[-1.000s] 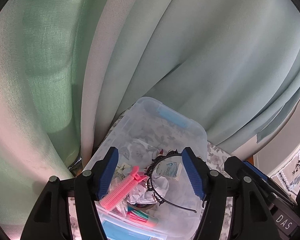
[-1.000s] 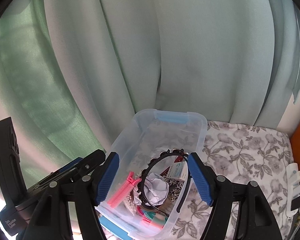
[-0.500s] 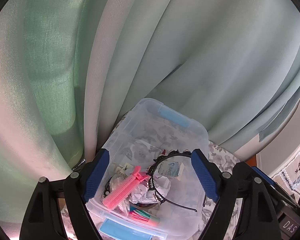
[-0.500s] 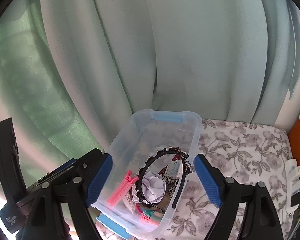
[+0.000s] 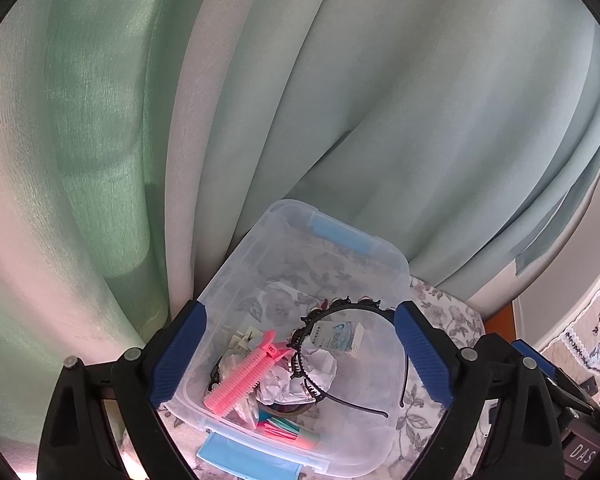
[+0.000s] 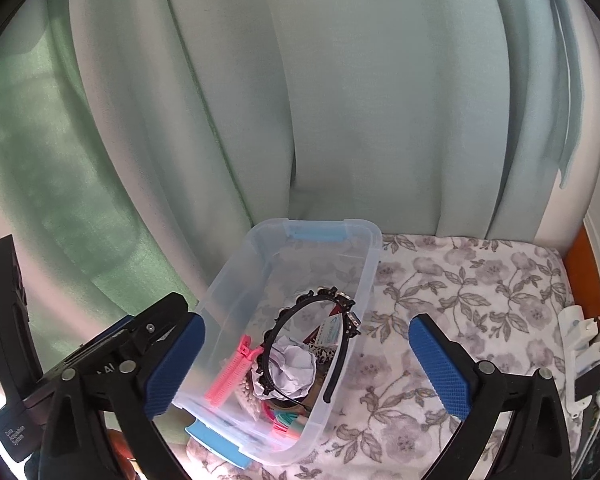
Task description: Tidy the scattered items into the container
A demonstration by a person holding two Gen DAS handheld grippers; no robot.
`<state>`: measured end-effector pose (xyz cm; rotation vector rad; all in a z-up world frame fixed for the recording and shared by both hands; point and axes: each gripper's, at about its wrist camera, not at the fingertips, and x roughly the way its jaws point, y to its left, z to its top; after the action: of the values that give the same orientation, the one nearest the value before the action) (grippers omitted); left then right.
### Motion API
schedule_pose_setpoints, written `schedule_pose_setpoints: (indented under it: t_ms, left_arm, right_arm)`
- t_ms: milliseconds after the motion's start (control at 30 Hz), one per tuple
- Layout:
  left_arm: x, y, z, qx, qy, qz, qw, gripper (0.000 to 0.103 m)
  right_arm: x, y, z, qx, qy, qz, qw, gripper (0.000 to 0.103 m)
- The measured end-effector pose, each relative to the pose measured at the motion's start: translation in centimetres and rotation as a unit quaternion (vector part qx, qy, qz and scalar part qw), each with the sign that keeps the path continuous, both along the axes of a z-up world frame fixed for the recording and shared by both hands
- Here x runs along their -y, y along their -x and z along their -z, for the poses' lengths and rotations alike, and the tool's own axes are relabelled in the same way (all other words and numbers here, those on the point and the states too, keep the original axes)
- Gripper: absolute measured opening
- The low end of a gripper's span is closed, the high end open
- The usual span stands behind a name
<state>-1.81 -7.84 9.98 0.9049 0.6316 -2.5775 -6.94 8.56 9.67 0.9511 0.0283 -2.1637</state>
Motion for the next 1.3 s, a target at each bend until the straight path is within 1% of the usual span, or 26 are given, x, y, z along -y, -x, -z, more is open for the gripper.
schedule_pose_setpoints:
  t_ms: [167,300,433,600,700,800,1100,1167,1300]
  left_arm:
    - [-0.4,0.0,-0.2,0.007,0.004,0.001,1.0,0.098]
    - [-1.0,0.0,-0.5,0.017,0.019,0.001,0.9997,0.098]
    - [-1.6,-0.2,-0.9,0.017,0.018,0.005,0.9997,0.098]
    - [-2.8,-0.2,-1.1,0.034,0.038,0.002,0.9987,0.098]
    - [-3.5,-0.1,-1.0,0.045,0.04,0.015,0.9981,0.098]
    - [-4.2,-0.2,-1.2,0.046,0.04,0.02,0.998,0.098]
    - [-6.2,-0.3,-1.1,0.064,0.07,0.031,0.995,0.098]
    - [-6.6,-0.3,-0.9,0.07,0.076,0.04,0.9939,0.098]
    - [-7.2,-0.1,-0.7,0.088,0.094,0.042,0.9908,0.098]
  right_arm:
    - [-0.9,0.0,0.0,-0.002,-0.007,0.013,1.0,0.103]
    - [-1.7,0.1,0.0,0.002,-0.01,0.022,1.0,0.103]
    - [-2.4,-0.1,0.0,-0.001,-0.014,0.027,1.0,0.103]
    - [-3.8,-0.2,-0.2,0.003,-0.011,0.041,0.999,0.103]
    - [-4.5,-0.1,-0.2,0.007,-0.014,0.047,0.999,0.103]
    - [-5.1,-0.1,-0.3,0.01,-0.017,0.047,0.999,0.103]
    - [-6.6,0.0,-0.5,0.017,-0.025,0.052,0.998,0.103]
    - [-6.7,0.0,-0.3,0.02,-0.03,0.054,0.998,0.103]
    - [-7.1,0.0,0.1,0.027,-0.043,0.064,0.997,0.103]
